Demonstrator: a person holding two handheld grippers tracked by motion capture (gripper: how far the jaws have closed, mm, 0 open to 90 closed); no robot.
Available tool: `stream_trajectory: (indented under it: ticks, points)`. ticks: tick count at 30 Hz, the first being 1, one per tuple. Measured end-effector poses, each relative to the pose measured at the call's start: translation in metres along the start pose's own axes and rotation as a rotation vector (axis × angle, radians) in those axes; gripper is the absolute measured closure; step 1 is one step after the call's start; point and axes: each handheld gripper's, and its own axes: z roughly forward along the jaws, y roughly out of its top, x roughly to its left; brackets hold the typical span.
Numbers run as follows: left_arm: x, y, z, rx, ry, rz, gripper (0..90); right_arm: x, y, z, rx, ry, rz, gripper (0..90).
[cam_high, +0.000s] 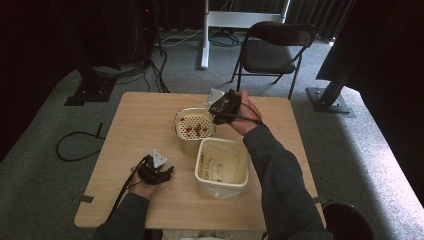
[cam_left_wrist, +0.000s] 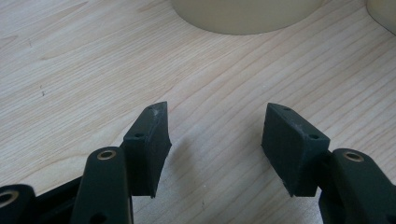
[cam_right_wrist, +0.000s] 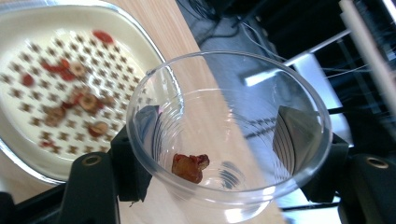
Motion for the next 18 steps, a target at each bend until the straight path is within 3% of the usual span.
stream_trajectory:
  ticks: [7, 10, 18]
  points:
    - [0.0, 0.0, 0.0, -0.001, -0.003, -0.003, 42.1, -0.016, -0.016, -0.011, -0.106, 0.134, 0.23, 32.2]
    - [0.0, 0.0, 0.0, -0.002, -0.004, -0.005, 42.1, -0.019, -0.02, -0.016, -0.147, 0.179, 0.296, 32.3]
    - [0.0, 0.0, 0.0, -0.001, -0.007, -0.006, 42.1, -0.016, -0.025, -0.031, -0.211, 0.256, 0.359, 32.4]
